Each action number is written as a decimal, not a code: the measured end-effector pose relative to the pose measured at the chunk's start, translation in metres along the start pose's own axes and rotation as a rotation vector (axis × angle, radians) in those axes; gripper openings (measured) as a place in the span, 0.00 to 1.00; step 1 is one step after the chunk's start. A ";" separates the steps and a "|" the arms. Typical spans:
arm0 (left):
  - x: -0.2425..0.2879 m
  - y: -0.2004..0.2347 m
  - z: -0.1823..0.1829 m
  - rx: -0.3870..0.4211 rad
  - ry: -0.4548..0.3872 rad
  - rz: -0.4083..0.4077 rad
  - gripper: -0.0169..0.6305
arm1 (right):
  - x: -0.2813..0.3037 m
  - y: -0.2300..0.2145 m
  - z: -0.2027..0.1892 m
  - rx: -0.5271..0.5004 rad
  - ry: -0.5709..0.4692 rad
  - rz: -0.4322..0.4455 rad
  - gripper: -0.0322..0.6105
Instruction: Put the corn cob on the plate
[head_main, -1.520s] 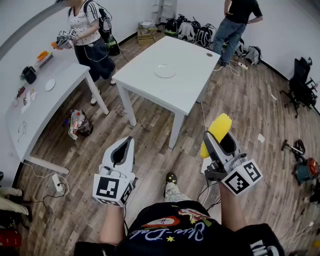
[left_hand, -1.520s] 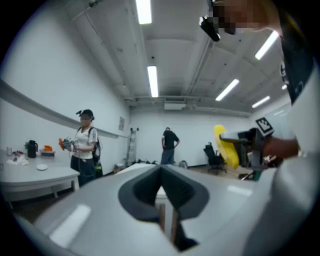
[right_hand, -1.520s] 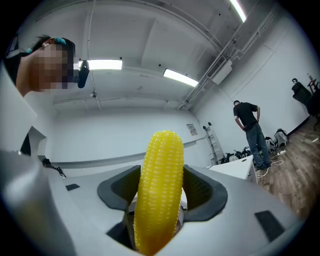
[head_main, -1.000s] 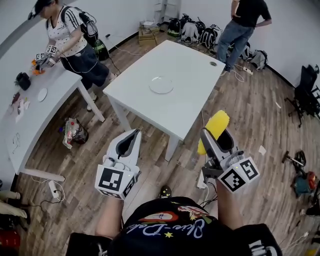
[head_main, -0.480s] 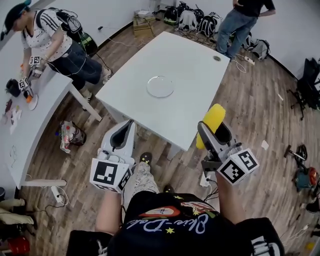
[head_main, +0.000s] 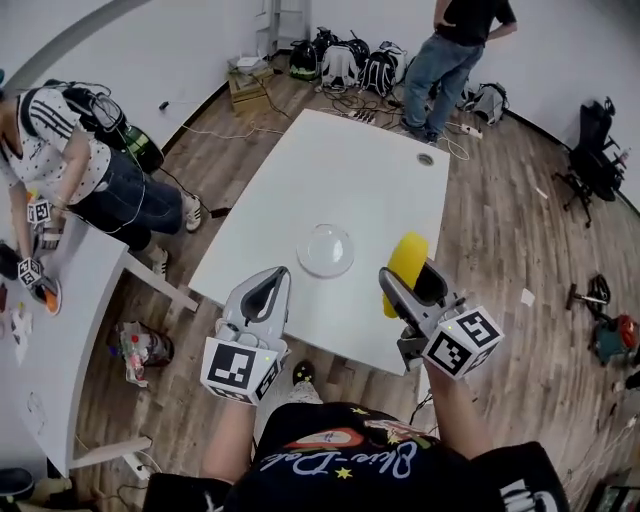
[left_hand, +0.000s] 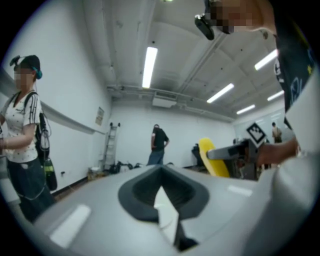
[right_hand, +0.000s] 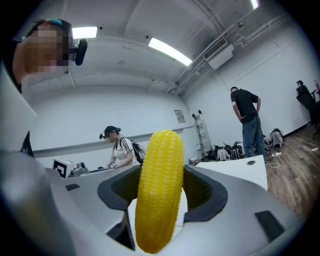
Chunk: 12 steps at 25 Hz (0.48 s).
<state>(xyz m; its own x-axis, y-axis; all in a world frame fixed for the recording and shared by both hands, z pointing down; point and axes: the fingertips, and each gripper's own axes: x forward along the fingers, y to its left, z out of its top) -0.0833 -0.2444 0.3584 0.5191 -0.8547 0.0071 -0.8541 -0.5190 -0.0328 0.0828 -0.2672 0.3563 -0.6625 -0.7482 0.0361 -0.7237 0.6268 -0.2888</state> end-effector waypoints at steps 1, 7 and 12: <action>0.007 0.002 0.002 0.006 -0.018 -0.045 0.02 | 0.010 -0.006 -0.005 0.000 0.017 -0.016 0.44; 0.040 0.024 -0.003 -0.001 -0.051 -0.171 0.02 | 0.073 -0.036 -0.053 0.047 0.151 -0.080 0.44; 0.056 0.061 -0.029 -0.029 0.030 -0.116 0.02 | 0.121 -0.048 -0.101 -0.083 0.341 -0.085 0.44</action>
<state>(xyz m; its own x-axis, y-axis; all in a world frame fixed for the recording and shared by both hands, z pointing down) -0.1072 -0.3237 0.3857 0.6140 -0.7884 0.0390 -0.7890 -0.6144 -0.0008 0.0180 -0.3664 0.4709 -0.6153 -0.6918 0.3780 -0.7832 0.5910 -0.1932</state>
